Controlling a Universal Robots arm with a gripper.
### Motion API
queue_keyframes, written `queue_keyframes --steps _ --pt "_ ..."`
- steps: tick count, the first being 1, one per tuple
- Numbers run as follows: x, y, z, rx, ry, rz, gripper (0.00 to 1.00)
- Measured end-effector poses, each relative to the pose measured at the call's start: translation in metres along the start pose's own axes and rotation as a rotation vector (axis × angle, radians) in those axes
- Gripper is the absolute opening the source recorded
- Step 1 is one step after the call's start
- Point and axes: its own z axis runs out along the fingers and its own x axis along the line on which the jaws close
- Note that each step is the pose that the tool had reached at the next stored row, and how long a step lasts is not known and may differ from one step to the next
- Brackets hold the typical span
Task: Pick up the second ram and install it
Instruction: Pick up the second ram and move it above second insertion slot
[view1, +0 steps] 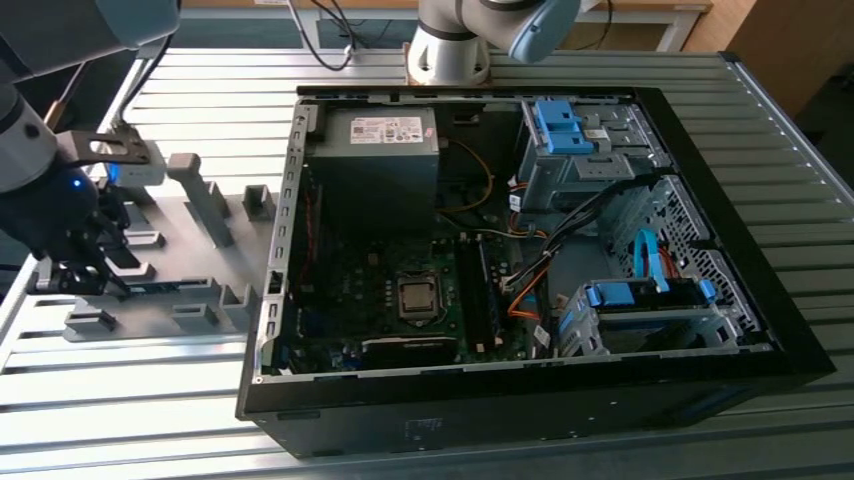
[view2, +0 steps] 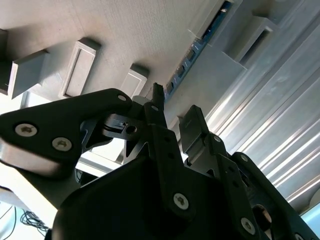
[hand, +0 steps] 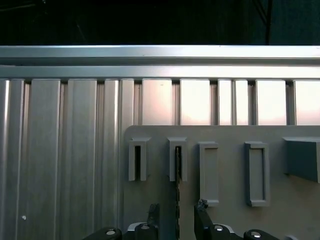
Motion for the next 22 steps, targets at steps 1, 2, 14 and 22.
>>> queue_keyframes --steps 1,2,14,22 --pt "0.0 0.0 0.001 0.0002 -0.0001 0.0 0.4" --pt "0.0 0.0 0.0019 0.0001 -0.0001 0.0 0.4" --pt "0.0002 -0.0002 0.0124 0.0 0.0 0.0 0.4" --pt "0.0002 -0.0002 0.0151 0.0007 -0.0001 0.0 0.32"
